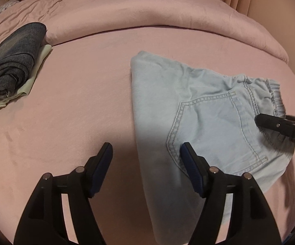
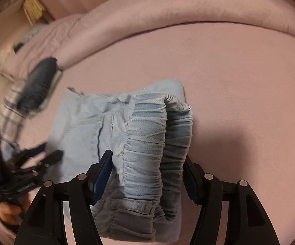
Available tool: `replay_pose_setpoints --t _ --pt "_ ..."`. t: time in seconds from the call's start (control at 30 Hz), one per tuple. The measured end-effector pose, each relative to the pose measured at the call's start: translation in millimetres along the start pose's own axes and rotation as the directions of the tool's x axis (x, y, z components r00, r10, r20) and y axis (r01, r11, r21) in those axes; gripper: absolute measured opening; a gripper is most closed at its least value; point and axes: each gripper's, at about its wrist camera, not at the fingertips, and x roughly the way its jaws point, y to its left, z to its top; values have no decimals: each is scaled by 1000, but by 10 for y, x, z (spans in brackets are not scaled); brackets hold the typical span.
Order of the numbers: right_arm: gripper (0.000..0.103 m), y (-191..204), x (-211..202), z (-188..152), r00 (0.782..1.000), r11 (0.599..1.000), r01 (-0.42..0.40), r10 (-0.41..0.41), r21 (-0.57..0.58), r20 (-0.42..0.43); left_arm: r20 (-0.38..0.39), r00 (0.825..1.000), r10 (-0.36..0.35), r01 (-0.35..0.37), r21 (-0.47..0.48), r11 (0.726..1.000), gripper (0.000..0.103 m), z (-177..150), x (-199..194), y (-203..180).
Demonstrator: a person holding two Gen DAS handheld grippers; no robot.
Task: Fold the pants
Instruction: 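Open both grippers and release the folded denim pants onto the bed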
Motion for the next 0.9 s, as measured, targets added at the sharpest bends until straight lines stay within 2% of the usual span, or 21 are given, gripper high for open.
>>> replay_pose_setpoints --t 0.13,0.57,0.9 --pt "66 16 38 28 1000 1000 14 -14 -14 -6 -8 1000 -6 6 -26 1000 74 -10 25 47" --pt "66 52 -234 -37 999 999 36 -36 -26 34 -5 1000 15 -15 -28 999 74 -88 -113 45" --pt "66 82 -43 -108 997 995 80 -81 -57 -17 -17 999 47 -47 -14 999 73 -159 -64 53"
